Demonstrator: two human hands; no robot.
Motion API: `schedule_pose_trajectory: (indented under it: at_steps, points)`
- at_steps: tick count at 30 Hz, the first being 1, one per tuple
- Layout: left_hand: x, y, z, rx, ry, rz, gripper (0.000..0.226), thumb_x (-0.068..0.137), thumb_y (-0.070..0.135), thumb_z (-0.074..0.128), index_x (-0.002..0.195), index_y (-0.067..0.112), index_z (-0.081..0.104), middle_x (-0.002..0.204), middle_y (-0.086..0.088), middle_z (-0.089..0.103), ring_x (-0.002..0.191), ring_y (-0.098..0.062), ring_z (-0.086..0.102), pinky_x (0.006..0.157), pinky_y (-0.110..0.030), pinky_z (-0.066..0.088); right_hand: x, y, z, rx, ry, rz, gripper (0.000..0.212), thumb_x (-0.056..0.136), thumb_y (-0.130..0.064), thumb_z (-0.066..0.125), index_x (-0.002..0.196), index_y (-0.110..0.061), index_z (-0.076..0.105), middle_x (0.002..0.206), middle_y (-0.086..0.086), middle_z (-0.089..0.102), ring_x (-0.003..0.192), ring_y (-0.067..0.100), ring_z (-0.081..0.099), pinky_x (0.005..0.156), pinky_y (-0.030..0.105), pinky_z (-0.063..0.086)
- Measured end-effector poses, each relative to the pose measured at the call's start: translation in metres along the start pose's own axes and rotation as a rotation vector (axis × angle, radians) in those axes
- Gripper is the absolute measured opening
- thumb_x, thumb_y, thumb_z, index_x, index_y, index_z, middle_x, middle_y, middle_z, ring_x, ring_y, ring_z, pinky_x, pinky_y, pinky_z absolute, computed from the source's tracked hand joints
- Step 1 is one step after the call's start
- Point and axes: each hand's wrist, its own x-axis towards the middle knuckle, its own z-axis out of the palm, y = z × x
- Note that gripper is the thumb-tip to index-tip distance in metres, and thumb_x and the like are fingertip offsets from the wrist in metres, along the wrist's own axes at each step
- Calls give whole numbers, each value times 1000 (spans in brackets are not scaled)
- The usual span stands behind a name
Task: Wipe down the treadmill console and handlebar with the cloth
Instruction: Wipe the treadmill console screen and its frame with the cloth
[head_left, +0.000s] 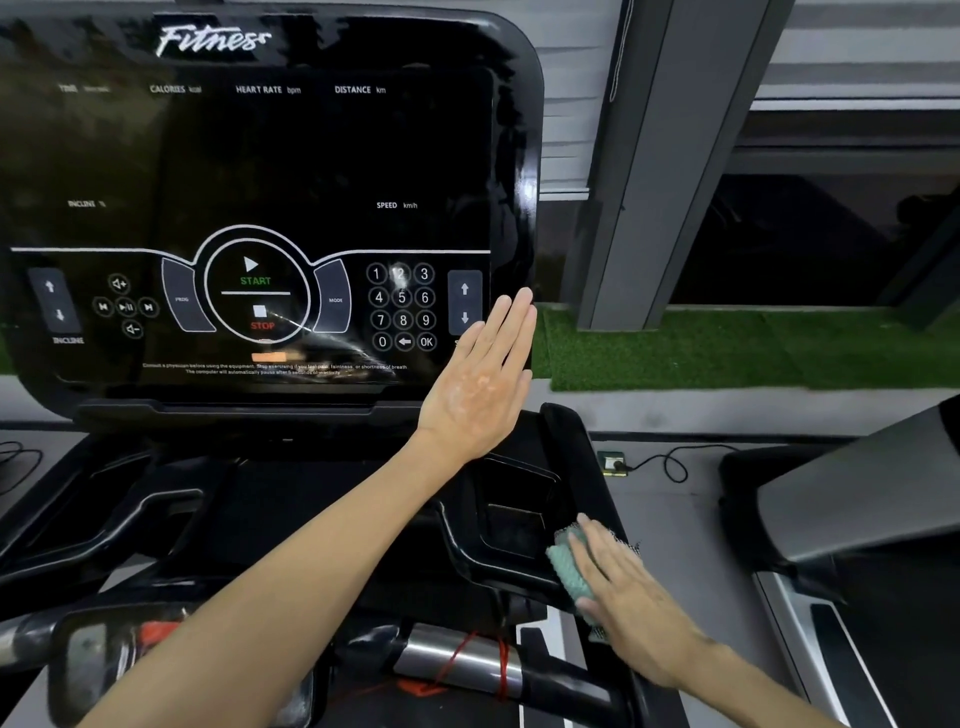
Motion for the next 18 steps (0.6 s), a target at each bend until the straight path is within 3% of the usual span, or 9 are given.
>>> schedule_pose_trajectory:
  at_steps: [2, 5, 9, 16, 18]
  points:
    - [0, 0, 0, -3, 3, -2, 64, 105, 32, 26, 153, 1, -1, 162, -14, -6, 150, -28, -1, 120, -38, 8, 5, -8, 3, 133, 22, 96, 72, 89, -59, -4, 147, -20, -19, 151, -4, -34, 142, 9, -28, 115, 24, -20]
    - [0, 0, 1, -3, 12, -6, 63, 105, 31, 27, 153, 1, 0, 162, -14, -4, 150, -28, 2, 120, -38, 9, 30, -1, 6, 211, 132, 246, 72, 90, -55, -7, 150, -16, -15, 155, -2, -25, 145, 10, -21, 116, 25, -11]
    - [0, 0, 1, -12, 18, -8, 63, 104, 31, 28, 153, 1, 1, 163, -14, -3, 150, -27, 2, 120, -38, 7, 91, 16, 4, 147, 201, 375, 66, 103, -41, 17, 152, -6, -9, 161, 8, -13, 149, 21, -9, 120, 34, 1]
    - [1, -2, 1, -8, 13, -2, 63, 104, 31, 27, 153, 1, 0, 162, -14, -4, 151, -27, 1, 120, -38, 8, 179, 35, -32, 104, 140, 412, 61, 104, -37, 28, 152, -4, 9, 157, 11, 19, 142, 27, 19, 114, 43, 23]
    - [0, -2, 1, -11, 10, 8, 63, 104, 31, 25, 153, 1, 0, 162, -14, -3, 150, -27, 2, 120, -38, 8, 169, 33, -32, 82, 138, 362, 61, 104, -35, 29, 153, -7, 6, 160, 8, 15, 145, 24, 16, 115, 41, 19]
